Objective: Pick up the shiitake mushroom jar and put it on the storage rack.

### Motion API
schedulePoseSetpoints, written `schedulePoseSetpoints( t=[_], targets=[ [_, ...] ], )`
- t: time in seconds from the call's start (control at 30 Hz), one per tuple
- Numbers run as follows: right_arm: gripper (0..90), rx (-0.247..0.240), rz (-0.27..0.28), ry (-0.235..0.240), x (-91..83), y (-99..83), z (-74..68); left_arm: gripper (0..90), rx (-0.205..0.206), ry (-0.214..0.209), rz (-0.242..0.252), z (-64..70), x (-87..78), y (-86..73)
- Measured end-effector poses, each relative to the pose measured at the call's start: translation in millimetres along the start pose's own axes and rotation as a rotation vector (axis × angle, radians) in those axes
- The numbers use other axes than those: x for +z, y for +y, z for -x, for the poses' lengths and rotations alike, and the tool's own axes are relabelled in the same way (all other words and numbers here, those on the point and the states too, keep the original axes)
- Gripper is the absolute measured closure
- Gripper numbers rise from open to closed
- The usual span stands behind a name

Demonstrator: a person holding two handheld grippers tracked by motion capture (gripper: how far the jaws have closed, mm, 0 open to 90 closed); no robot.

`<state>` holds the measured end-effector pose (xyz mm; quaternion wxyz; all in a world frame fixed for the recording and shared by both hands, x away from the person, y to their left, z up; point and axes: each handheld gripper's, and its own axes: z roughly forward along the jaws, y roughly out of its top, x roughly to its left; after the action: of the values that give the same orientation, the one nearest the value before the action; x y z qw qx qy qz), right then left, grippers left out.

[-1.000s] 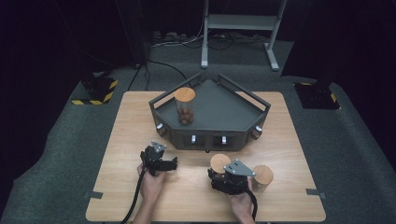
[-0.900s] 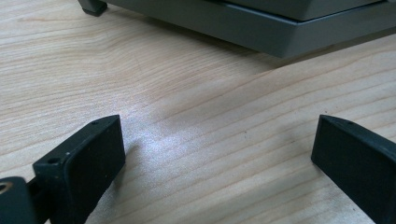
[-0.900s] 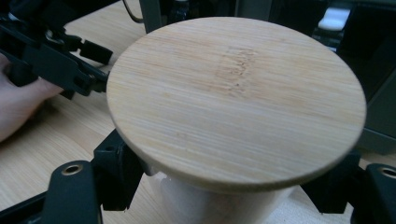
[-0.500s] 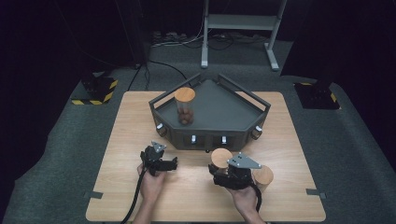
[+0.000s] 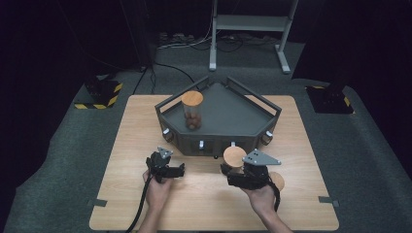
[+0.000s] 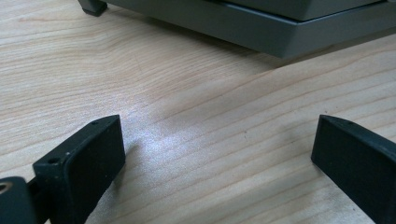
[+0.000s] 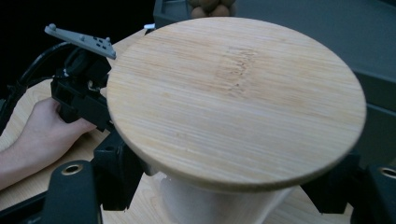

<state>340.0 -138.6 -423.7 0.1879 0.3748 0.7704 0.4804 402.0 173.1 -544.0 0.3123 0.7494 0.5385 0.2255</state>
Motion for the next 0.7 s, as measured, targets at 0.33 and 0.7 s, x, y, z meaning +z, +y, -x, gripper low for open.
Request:
schedulePoseSetpoints(
  t=[0.33,0.7],
  targets=[
    [25.5,0.009,0.016,0.039,-6.9,20.2,14.1,2.6,0.0,0.0,0.0,0.0,0.0,0.0],
    [25.4,-0.002,0.046,0.066,-10.5,48.3,29.6,2.6,0.0,0.0,0.0,0.0,0.0,0.0]
  ],
)
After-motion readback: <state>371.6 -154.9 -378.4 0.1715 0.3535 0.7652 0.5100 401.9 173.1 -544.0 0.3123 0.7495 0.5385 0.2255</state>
